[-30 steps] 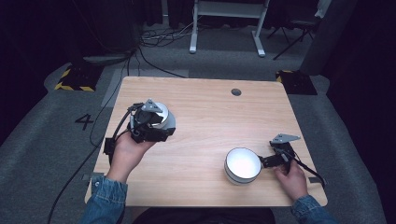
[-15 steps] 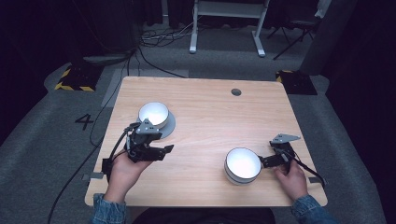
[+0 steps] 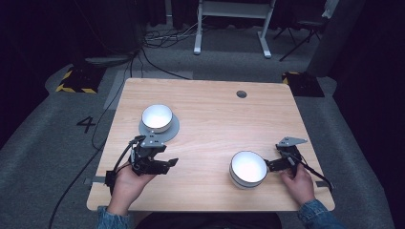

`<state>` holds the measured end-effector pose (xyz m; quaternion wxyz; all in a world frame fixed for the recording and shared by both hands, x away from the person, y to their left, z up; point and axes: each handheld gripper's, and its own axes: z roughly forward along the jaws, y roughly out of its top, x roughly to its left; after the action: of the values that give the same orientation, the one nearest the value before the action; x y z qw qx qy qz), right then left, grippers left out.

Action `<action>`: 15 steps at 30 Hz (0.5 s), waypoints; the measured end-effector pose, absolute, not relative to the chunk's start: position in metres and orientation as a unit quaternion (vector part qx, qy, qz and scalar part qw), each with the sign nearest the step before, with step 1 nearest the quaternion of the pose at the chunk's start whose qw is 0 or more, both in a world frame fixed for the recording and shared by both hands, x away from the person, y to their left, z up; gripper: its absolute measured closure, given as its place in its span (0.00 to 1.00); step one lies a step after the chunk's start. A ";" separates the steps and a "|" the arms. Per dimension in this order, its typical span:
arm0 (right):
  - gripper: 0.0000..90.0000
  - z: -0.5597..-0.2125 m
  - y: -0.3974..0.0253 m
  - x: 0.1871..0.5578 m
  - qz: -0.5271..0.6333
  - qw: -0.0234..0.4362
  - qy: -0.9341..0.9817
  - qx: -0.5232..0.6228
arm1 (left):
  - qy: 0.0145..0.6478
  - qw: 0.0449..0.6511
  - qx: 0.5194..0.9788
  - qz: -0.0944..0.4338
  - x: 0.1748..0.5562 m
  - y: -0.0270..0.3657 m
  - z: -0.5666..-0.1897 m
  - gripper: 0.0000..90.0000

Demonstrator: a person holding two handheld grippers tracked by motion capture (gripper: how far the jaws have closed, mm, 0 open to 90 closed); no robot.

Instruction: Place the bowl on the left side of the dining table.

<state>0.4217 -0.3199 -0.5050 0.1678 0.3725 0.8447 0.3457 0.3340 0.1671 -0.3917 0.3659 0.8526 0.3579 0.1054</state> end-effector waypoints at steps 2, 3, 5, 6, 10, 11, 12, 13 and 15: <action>0.00 -0.505 -0.320 0.422 0.346 0.168 0.845 0.373 | 0.357 0.365 0.854 0.100 0.334 0.167 -0.397 0.40; 0.00 -0.505 -0.320 0.422 0.346 0.168 0.845 0.373 | 0.354 0.362 0.855 0.108 0.335 0.167 -0.400 0.40; 0.00 -0.505 -0.320 0.422 0.346 0.168 0.845 0.373 | 0.354 0.360 0.856 0.110 0.334 0.166 -0.403 0.40; 0.00 -0.505 -0.320 0.422 0.346 0.168 0.845 0.373 | 0.353 0.356 0.857 0.117 0.334 0.164 -0.405 0.40; 0.00 -0.505 -0.320 0.422 0.346 0.168 0.845 0.373 | 0.338 0.340 0.864 0.154 0.334 0.158 -0.413 0.40; 0.00 -0.505 -0.320 0.422 0.346 0.168 0.845 0.373 | 0.338 0.344 0.863 0.149 0.335 0.158 -0.416 0.39; 0.00 -0.505 -0.320 0.422 0.346 0.168 0.845 0.373 | 0.334 0.342 0.866 0.144 0.336 0.156 -0.419 0.39; 0.00 -0.505 -0.320 0.422 0.346 0.168 0.845 0.373 | 0.334 0.339 0.868 0.141 0.337 0.154 -0.422 0.39; 0.00 -0.505 -0.320 0.422 0.346 0.168 0.845 0.373 | 0.331 0.337 0.870 0.142 0.337 0.154 -0.424 0.39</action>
<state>0.4217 -0.3199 -0.5050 0.1677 0.3727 0.8447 0.3457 0.3373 0.1536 -0.4244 0.3366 0.8699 0.3313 0.1421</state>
